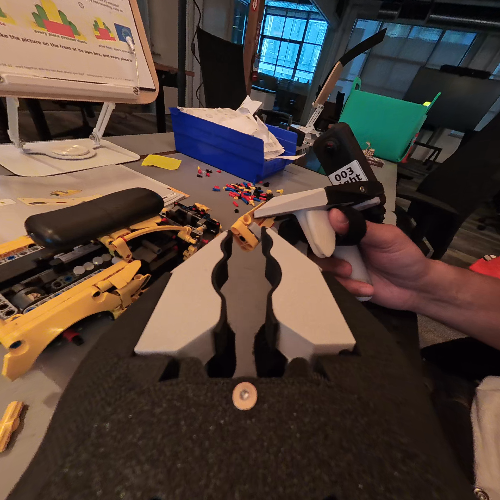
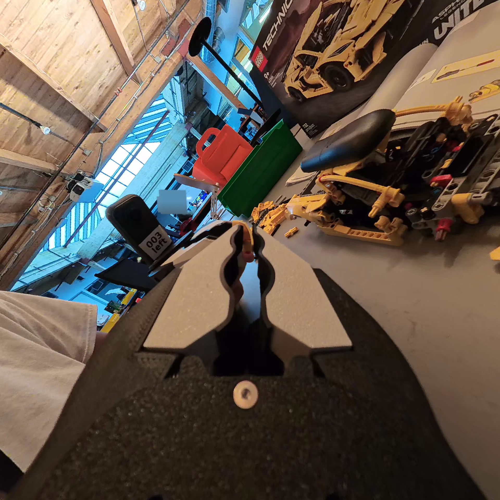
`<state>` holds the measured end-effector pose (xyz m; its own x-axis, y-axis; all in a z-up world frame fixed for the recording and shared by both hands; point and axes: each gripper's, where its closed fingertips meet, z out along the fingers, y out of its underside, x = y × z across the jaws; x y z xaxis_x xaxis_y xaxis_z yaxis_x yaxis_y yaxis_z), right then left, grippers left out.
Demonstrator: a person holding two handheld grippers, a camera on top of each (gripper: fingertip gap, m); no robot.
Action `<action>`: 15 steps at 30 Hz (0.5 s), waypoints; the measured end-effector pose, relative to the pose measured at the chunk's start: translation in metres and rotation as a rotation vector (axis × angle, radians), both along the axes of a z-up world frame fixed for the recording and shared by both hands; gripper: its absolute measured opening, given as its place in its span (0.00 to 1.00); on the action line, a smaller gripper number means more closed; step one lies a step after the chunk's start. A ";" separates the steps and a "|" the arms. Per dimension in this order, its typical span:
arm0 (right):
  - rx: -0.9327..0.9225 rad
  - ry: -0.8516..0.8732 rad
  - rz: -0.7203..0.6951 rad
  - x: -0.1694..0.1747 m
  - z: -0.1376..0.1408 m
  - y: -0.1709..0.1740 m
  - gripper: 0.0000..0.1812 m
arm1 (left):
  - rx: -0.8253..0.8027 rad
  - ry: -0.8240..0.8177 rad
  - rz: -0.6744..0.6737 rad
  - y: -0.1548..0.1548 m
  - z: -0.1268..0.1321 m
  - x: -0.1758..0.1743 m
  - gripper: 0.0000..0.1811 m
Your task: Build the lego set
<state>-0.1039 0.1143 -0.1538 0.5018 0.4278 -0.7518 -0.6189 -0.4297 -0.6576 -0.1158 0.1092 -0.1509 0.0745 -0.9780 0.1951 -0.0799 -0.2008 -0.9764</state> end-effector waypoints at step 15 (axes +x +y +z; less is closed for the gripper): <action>0.105 -0.296 -0.221 0.011 0.008 0.000 0.02 | -0.163 -0.032 0.014 -0.003 0.001 0.012 0.15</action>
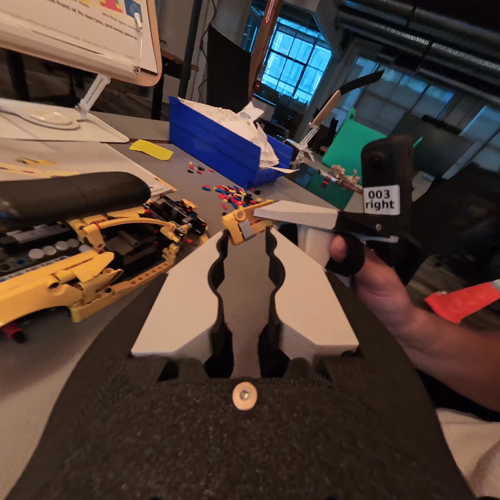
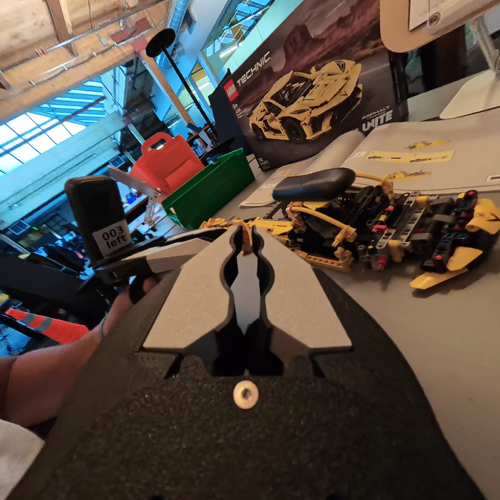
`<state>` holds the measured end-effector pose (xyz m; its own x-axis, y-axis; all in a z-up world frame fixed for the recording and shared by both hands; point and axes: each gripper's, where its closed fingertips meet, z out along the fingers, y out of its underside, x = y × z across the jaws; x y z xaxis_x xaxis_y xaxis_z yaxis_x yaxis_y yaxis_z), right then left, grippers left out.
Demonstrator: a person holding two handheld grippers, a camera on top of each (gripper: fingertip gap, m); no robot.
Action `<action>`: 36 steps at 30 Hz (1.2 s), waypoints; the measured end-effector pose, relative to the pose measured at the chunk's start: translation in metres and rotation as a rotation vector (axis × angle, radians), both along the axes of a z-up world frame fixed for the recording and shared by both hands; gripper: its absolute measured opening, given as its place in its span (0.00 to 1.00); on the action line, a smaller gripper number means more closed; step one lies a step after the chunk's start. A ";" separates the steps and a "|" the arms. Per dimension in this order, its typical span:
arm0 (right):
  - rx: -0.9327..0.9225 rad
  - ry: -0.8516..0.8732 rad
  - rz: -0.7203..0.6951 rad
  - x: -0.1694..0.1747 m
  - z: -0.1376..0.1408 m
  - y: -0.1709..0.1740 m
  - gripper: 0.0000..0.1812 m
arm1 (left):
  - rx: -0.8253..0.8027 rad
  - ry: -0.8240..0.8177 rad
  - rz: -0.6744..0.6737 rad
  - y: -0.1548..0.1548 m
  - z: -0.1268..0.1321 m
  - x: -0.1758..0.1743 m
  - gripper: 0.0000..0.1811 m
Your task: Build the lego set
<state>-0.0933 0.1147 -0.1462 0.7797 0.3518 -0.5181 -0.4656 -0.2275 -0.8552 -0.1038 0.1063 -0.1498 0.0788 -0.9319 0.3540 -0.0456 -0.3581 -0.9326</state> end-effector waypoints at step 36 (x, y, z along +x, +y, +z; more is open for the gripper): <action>-0.238 0.802 0.732 -0.028 0.014 -0.027 0.00 | 0.296 -0.061 -0.355 -0.026 0.026 -0.022 0.25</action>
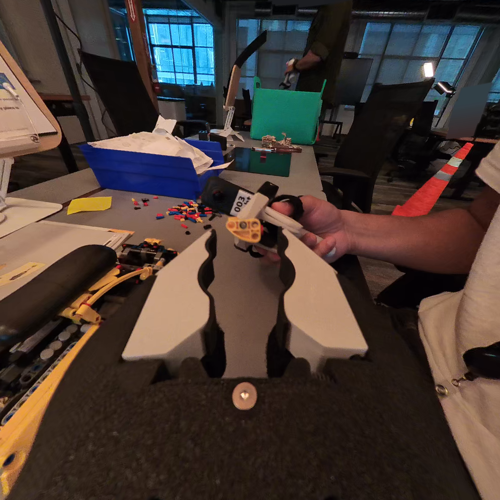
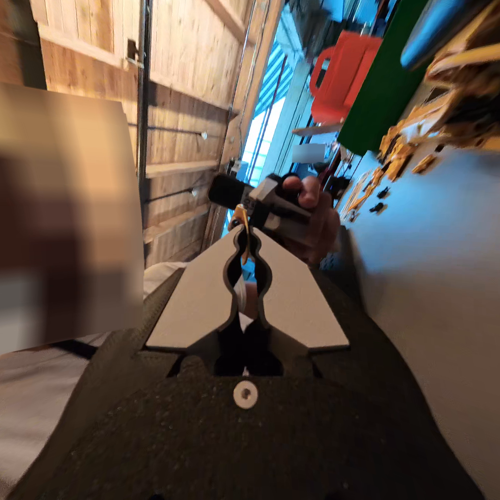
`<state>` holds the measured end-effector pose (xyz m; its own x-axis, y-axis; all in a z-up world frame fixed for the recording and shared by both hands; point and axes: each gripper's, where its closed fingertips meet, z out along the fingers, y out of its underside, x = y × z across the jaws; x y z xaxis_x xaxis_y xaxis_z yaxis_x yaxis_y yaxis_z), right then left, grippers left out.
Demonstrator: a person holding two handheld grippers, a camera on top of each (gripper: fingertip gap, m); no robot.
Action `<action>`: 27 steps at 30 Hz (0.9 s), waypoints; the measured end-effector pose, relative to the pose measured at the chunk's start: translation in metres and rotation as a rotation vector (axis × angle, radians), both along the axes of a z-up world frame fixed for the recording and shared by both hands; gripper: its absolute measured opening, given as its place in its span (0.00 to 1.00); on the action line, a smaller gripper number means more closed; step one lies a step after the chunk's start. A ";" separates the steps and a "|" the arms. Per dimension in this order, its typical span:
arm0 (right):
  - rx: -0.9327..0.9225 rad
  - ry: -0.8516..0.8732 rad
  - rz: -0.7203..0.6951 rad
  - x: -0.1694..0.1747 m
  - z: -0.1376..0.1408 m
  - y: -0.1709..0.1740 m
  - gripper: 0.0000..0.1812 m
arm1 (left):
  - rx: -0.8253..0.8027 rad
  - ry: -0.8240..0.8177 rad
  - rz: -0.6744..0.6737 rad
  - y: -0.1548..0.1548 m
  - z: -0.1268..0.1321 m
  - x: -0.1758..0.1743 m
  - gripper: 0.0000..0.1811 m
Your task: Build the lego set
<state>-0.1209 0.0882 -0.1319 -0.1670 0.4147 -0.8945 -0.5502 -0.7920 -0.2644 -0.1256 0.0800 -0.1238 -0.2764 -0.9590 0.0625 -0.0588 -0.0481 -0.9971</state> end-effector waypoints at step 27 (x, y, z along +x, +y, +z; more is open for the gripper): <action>0.302 -1.121 -0.472 -0.012 -0.006 0.013 0.21 | 0.685 0.005 0.566 0.035 -0.014 0.000 0.13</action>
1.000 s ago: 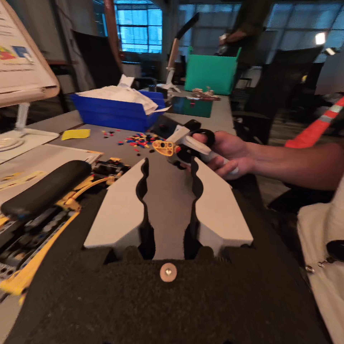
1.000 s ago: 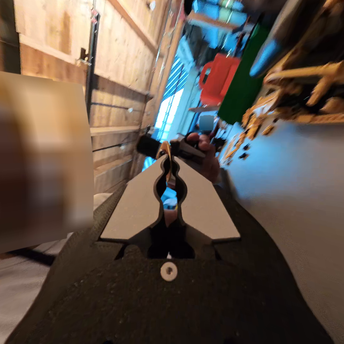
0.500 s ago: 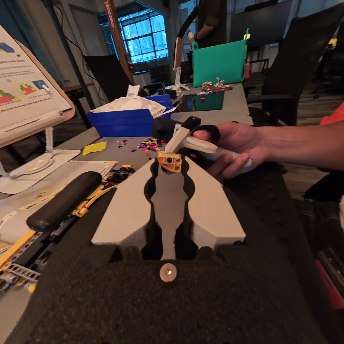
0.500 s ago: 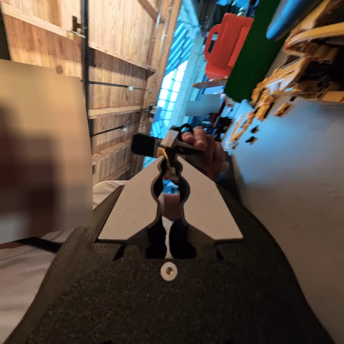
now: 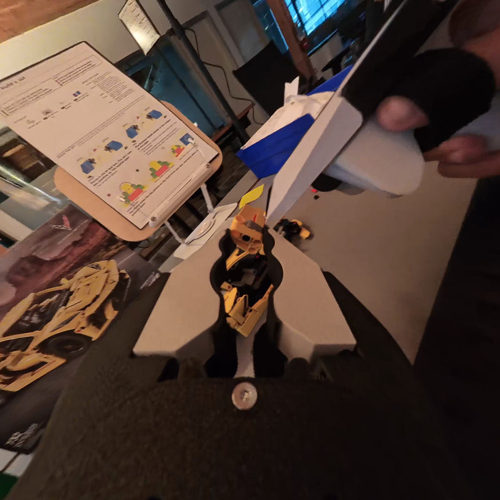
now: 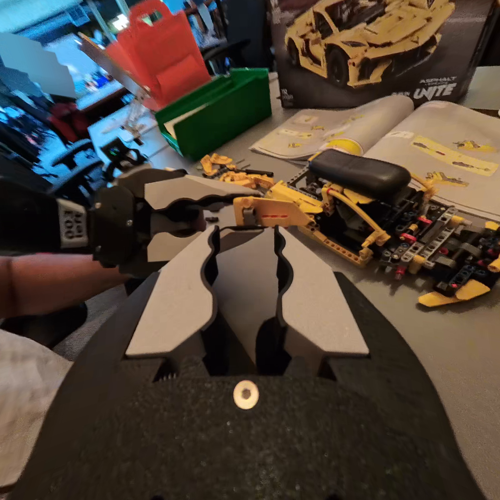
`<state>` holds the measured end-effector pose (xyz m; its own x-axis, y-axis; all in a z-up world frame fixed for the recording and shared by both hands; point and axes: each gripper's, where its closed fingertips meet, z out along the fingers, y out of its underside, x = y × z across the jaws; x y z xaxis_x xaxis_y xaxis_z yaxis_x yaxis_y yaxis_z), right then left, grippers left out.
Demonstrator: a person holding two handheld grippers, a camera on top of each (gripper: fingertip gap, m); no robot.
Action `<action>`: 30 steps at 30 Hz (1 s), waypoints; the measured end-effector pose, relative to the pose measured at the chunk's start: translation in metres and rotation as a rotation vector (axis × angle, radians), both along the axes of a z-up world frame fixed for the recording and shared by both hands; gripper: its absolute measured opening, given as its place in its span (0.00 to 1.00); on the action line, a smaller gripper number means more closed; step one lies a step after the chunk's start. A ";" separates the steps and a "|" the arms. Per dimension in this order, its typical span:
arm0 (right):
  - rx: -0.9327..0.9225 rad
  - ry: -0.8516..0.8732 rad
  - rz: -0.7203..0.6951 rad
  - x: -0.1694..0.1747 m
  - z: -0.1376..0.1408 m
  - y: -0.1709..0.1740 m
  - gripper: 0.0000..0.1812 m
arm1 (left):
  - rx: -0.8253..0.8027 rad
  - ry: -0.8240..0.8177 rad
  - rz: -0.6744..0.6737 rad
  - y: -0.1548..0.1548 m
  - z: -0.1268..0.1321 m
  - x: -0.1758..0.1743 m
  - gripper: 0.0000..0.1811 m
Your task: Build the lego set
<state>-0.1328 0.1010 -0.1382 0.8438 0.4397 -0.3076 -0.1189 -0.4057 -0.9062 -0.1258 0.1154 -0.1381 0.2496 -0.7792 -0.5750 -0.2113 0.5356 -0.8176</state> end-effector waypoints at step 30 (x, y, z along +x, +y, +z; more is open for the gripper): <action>-0.369 -0.302 0.070 0.005 -0.056 -0.003 0.08 | 0.273 0.280 0.001 -0.017 -0.051 0.014 0.13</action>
<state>-0.1274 0.0975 -0.1937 0.8918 0.4063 -0.1992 0.1667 -0.7042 -0.6902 -0.1113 0.0988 -0.1892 0.0545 -0.5881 -0.8069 -0.4068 0.7249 -0.5558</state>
